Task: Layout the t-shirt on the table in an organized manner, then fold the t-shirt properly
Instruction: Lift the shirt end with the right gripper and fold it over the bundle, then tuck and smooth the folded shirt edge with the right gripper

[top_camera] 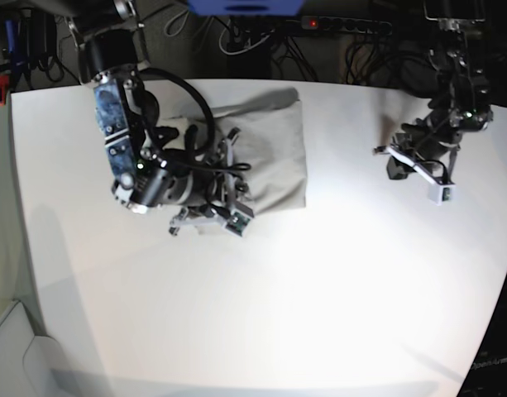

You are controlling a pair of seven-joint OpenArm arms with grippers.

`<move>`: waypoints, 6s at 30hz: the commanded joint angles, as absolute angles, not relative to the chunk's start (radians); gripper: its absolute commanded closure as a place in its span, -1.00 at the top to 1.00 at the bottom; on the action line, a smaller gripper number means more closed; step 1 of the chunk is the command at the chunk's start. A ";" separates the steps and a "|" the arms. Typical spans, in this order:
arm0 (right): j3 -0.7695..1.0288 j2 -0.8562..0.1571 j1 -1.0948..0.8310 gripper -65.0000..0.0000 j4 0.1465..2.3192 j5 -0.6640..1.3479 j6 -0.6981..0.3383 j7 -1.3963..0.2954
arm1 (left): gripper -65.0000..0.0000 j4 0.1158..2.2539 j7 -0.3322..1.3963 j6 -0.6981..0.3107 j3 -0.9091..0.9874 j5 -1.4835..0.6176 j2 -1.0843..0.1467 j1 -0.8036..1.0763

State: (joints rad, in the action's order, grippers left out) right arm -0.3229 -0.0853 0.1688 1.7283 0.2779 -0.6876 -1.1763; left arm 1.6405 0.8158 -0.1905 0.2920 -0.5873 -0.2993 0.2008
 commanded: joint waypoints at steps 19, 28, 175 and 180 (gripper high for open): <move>-0.328 -0.064 0.154 0.04 1.897 0.297 -0.698 -1.165 | -0.96 1.716 0.834 -0.197 0.321 -0.595 -0.305 0.199; -0.185 -0.120 0.139 -0.17 1.939 0.292 -0.698 -1.156 | -0.96 1.718 0.834 -0.197 0.383 -0.598 -0.305 0.228; -0.501 -0.271 -0.004 -0.67 1.948 0.289 -0.698 -1.043 | -0.31 1.874 0.754 -0.199 0.509 -0.774 -0.168 0.441; -0.346 -0.369 -0.051 -0.13 1.971 0.291 -0.698 -1.053 | 0.45 1.859 0.753 -0.199 0.490 -0.924 -0.163 0.415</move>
